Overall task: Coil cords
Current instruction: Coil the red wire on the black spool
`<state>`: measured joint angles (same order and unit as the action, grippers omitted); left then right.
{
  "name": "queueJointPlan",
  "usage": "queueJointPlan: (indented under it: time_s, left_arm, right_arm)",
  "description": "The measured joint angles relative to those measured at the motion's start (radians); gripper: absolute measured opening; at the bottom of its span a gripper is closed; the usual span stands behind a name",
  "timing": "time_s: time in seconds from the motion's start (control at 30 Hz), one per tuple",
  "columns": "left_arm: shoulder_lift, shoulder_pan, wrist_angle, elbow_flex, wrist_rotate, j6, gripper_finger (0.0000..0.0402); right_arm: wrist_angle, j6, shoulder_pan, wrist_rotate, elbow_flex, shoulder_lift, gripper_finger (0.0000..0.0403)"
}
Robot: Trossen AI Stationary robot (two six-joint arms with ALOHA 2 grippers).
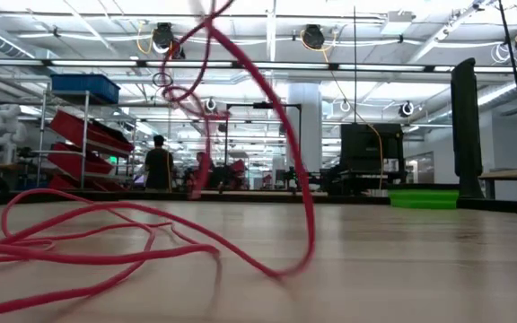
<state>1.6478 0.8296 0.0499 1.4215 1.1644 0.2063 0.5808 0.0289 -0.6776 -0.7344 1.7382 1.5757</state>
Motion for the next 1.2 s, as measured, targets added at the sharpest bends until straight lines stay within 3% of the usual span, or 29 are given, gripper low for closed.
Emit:
queueJointPlan:
  time_s: [0.1, 0.17, 0.67, 1.2]
  left_arm:
    - [0.0, -0.029, -0.007, 0.0, -0.145, -0.099, 0.0119]
    - [0.0, -0.042, -0.004, 0.0, -0.169, -0.15, 0.0119]
    - [0.056, -0.082, -0.025, -0.007, -0.145, -0.228, 0.0219]
    - [0.126, -0.139, -0.067, -0.008, -0.09, -0.2, 0.0224]
  right_arm:
    - [-0.001, -0.016, 0.001, 0.0, 0.0, -0.017, 0.0]
    - [-0.001, -0.021, 0.002, 0.0, 0.0, -0.02, 0.0]
    - [-0.007, -0.08, 0.017, 0.007, 0.003, -0.066, 0.0]
    - [0.035, -0.09, 0.017, 0.031, 0.002, -0.064, 0.0]
